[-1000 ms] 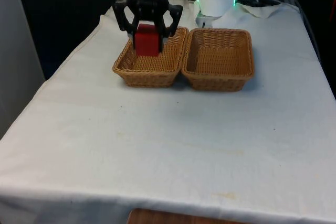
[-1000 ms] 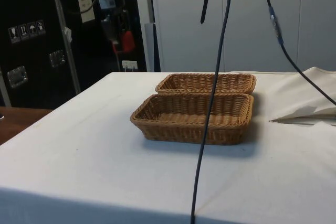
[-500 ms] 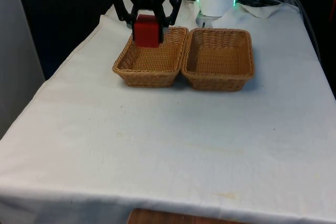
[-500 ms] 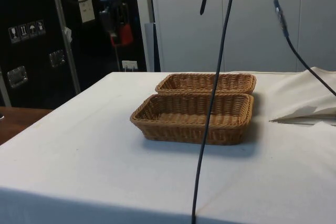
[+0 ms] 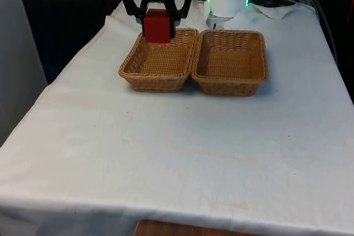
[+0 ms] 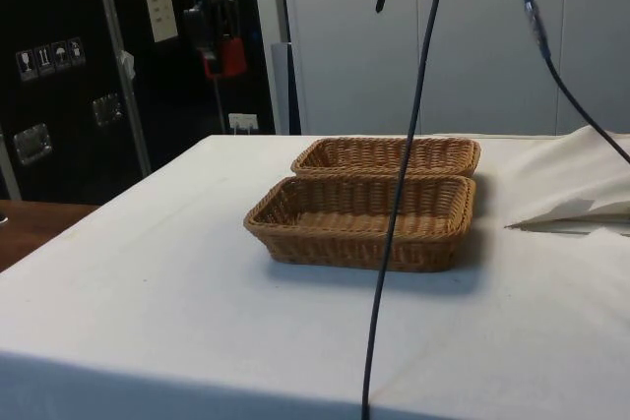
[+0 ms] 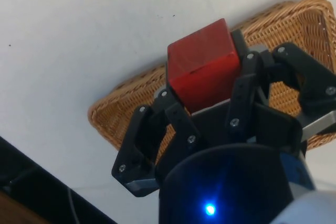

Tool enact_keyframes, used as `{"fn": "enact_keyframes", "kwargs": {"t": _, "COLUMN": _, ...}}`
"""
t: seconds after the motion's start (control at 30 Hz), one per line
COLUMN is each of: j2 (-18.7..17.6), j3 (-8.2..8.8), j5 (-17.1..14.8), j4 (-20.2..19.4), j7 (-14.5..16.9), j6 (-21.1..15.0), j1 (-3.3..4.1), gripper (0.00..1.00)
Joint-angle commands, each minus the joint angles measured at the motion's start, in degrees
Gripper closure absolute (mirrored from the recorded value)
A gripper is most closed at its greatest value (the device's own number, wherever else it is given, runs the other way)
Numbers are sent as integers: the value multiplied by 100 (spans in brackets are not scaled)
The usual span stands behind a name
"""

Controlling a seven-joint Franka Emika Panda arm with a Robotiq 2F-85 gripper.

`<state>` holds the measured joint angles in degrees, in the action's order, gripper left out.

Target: Pick up the red cube and place it into the right basket.

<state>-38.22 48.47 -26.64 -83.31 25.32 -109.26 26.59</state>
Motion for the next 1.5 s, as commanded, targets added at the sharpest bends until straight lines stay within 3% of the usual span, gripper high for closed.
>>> {"fn": "enact_keyframes", "kwargs": {"t": 0.0, "j2": 218, "j3": 74, "j5": 46, "j4": -315, "j7": 29, "j6": -166, "j1": 143, "gripper": 98}}
{"fn": "enact_keyframes", "kwargs": {"t": 0.03, "j2": 17, "j3": -6, "j5": 0, "j4": -11, "j7": 0, "j6": 0, "j1": 0, "gripper": 98}}
{"fn": "enact_keyframes", "kwargs": {"t": 0.07, "j2": 229, "j3": 69, "j5": 52, "j4": -321, "j7": 23, "j6": -166, "j1": 143, "gripper": 98}}
{"fn": "enact_keyframes", "kwargs": {"t": 0.1, "j2": 252, "j3": 57, "j5": 52, "j4": -338, "j7": 23, "j6": -160, "j1": 149, "gripper": 98}}
{"fn": "enact_keyframes", "kwargs": {"t": 0.33, "j2": 413, "j3": -6, "j5": 80, "j4": -447, "j7": 17, "j6": -86, "j1": 155, "gripper": 98}}
{"fn": "enact_keyframes", "kwargs": {"t": 0.37, "j2": 195, "j3": -97, "j5": 0, "j4": -132, "j7": -6, "j6": 40, "j1": 0, "gripper": 98}}
{"fn": "enact_keyframes", "kwargs": {"t": 0.4, "j2": 430, "j3": -11, "j5": 80, "j4": -458, "j7": 17, "j6": -80, "j1": 155, "gripper": 98}}
{"fn": "enact_keyframes", "kwargs": {"t": 0.63, "j2": 567, "j3": -109, "j5": 63, "j4": -584, "j7": 17, "j6": -103, "j1": 143, "gripper": 98}}
{"fn": "enact_keyframes", "kwargs": {"t": 0.67, "j2": 361, "j3": -201, "j5": 0, "j4": -286, "j7": -6, "j6": 52, "j1": 0, "gripper": 98}}
{"fn": "enact_keyframes", "kwargs": {"t": 0.7, "j2": 590, "j3": -126, "j5": 63, "j4": -602, "j7": 17, "j6": -109, "j1": 143, "gripper": 98}}
{"fn": "enact_keyframes", "kwargs": {"t": 0.97, "j2": 779, "j3": -264, "j5": 46, "j4": -779, "j7": 17, "j6": -166, "j1": 132, "gripper": 98}}
{"fn": "enact_keyframes", "kwargs": {"t": 1.0, "j2": 561, "j3": -332, "j5": 0, "j4": -481, "j7": -6, "j6": 11, "j1": 0, "gripper": 98}}
{"fn": "enact_keyframes", "kwargs": {"t": 1.03, "j2": 825, "j3": -298, "j5": 46, "j4": -825, "j7": 11, "j6": -178, "j1": 126, "gripper": 98}}
{"fn": "enact_keyframes", "kwargs": {"t": 1.27, "j2": 991, "j3": -395, "j5": 52, "j4": -991, "j7": 11, "j6": -206, "j1": 120, "gripper": 98}}
{"fn": "enact_keyframes", "kwargs": {"t": 1.3, "j2": 785, "j3": -470, "j5": 0, "j4": -705, "j7": -6, "j6": -17, "j1": 0, "gripper": 98}}
{"fn": "enact_keyframes", "kwargs": {"t": 1.33, "j2": 1014, "j3": -413, "j5": 52, "j4": -1014, "j7": 11, "j6": -212, "j1": 120, "gripper": 98}}
{"fn": "enact_keyframes", "kwargs": {"t": 1.47, "j2": 1134, "j3": -481, "j5": 57, "j4": -1146, "j7": 11, "j6": -246, "j1": 120, "gripper": 98}}
